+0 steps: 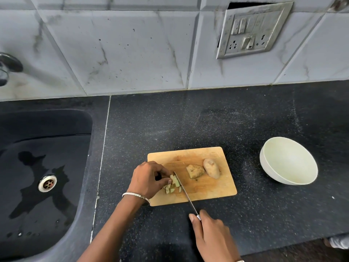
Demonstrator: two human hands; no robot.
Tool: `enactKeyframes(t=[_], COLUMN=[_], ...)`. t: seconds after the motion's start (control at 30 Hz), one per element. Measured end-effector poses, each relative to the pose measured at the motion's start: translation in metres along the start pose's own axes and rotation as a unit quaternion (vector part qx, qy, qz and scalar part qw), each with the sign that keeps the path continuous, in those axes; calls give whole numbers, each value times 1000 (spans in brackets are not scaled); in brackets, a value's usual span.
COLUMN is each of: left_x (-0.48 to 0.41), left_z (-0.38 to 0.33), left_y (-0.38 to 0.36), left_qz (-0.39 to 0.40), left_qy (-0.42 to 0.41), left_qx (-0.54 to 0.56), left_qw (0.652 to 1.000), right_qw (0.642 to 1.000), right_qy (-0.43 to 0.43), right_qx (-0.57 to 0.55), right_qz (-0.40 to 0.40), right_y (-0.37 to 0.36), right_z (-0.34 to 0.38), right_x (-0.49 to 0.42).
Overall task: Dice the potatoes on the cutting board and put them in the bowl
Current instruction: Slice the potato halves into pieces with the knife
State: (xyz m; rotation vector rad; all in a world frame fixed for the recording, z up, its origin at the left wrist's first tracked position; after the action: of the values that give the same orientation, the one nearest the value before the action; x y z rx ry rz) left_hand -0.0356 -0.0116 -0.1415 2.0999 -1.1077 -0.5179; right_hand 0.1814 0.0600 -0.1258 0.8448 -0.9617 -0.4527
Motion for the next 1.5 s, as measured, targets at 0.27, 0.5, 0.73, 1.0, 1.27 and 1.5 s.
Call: enactKeyframes(t=[0.27, 0.5, 0.73, 1.0, 1.27, 1.5], left_x=[1, -4, -23, -28, -26, -26], left_z=[-1, -12, -44, -53, -37, -29], left_y=[5, 16, -11, -38, -45, -48], left_qz=[15, -38, -11, -32, -69, -79], left_qy=[16, 12, -71, -60, -62, -66], left_qx=[22, 16, -2, -87, -16, 9], left_qw=[1000, 999, 997, 994, 996, 995], right_qw=[999, 997, 980, 983, 991, 990], right_qy=[21, 6, -31, -37, 10, 7], right_qx=[-1, -19, -105, -91, -87, -75], right_qz=[-48, -73, -166, -154, -97, -123], right_y=[6, 15, 35, 33, 19, 10], right_z=[-2, -5, -33, -41, -24, -29], right_x=[-4, 2, -3, -7, -18, -26])
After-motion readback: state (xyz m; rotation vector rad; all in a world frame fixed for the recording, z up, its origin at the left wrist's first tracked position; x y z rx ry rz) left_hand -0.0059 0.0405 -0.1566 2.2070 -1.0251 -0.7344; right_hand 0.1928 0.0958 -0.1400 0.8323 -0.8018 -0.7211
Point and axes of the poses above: each hand's wrist, its own x-axis away from the middle knuckle, its own y-axis out of the back of the hand, z = x × y, the point moved 4 cm from there along -x, towards the middle knuckle, and after that the axes turned 13 degrees about -y, right-handed, at the moved point
